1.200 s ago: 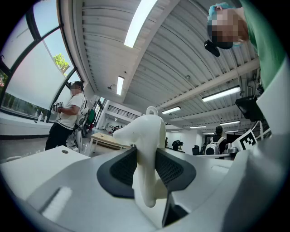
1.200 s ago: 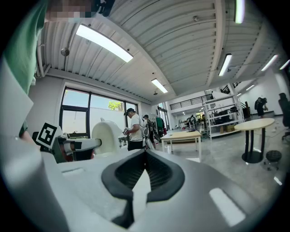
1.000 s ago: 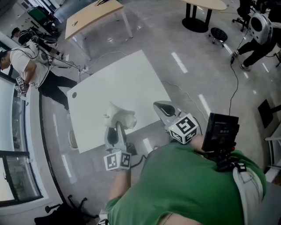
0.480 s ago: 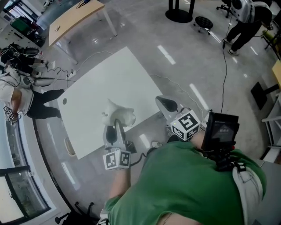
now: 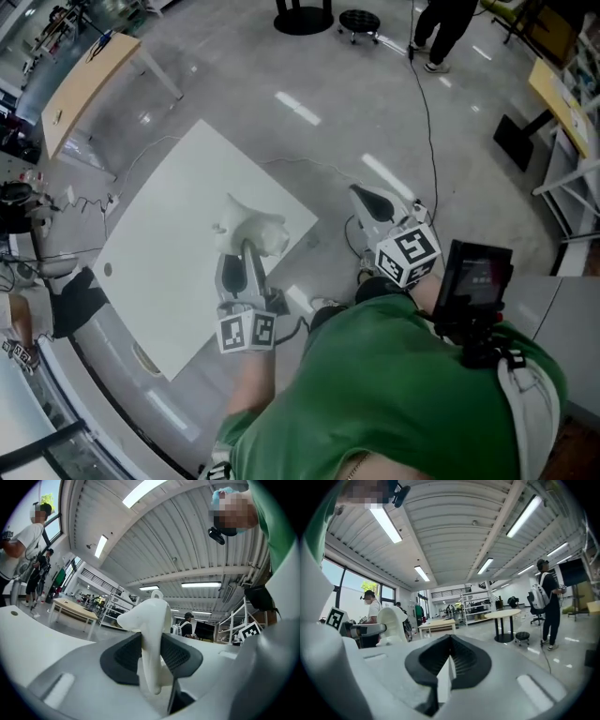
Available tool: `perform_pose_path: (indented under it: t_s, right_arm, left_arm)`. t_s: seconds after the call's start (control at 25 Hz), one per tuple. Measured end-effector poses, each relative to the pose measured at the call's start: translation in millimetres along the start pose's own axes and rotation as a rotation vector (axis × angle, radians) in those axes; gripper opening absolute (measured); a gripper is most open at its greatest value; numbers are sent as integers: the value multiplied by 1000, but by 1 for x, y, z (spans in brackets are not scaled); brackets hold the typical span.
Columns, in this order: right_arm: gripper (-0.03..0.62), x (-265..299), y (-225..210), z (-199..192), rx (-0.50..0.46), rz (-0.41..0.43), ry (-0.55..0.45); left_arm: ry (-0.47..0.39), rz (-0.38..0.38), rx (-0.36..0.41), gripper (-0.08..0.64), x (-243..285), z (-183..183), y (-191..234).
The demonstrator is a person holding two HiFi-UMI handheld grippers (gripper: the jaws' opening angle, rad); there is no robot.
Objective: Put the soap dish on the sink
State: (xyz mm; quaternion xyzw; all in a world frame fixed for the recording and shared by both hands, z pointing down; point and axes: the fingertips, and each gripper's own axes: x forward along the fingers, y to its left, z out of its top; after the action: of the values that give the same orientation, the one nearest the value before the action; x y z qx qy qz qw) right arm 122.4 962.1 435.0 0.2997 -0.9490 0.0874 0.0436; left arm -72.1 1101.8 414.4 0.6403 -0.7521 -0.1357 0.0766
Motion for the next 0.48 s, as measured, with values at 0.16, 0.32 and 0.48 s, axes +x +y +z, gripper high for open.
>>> perform_pose_path:
  t_s: [0.16, 0.32, 0.48]
  right_arm:
    - [2, -10, -50, 2, 22, -96, -27]
    - [2, -17, -92, 10, 42, -152, -54]
    - [2, -21, -139, 21, 54, -178, -75]
  left_arm:
    - [26, -88, 7, 129, 45, -14, -29]
    - [43, -155, 13, 129, 90, -22, -61]
    - [54, -204, 24, 129, 136, -29, -102]
